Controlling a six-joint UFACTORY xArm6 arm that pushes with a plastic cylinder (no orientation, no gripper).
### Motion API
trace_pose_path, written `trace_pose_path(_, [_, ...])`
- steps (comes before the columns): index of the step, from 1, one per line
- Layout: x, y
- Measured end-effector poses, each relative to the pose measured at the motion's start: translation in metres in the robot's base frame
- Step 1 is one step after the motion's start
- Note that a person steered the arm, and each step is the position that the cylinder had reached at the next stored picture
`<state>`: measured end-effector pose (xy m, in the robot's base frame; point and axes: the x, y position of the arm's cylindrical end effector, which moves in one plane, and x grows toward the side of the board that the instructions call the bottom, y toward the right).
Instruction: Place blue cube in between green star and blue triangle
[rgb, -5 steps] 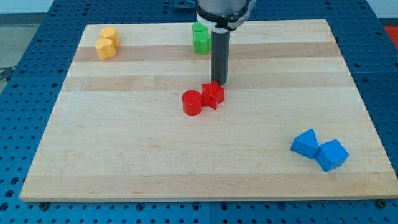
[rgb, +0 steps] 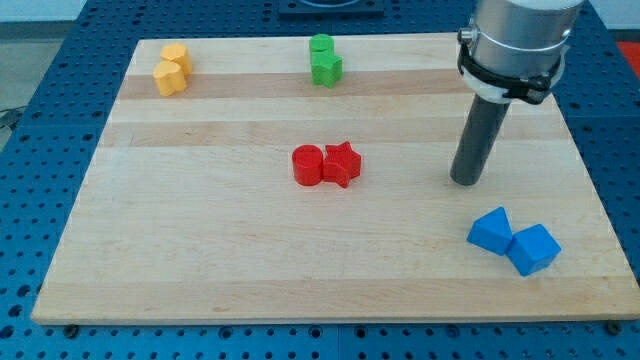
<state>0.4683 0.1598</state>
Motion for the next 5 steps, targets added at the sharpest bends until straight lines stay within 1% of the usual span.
trace_pose_path(1, [0.021, 0.051])
trace_pose_path(2, [-0.01, 0.102])
trace_pose_path(3, [-0.007, 0.13])
trace_pose_path(4, [0.061, 0.13])
trace_pose_path(5, [0.065, 0.13])
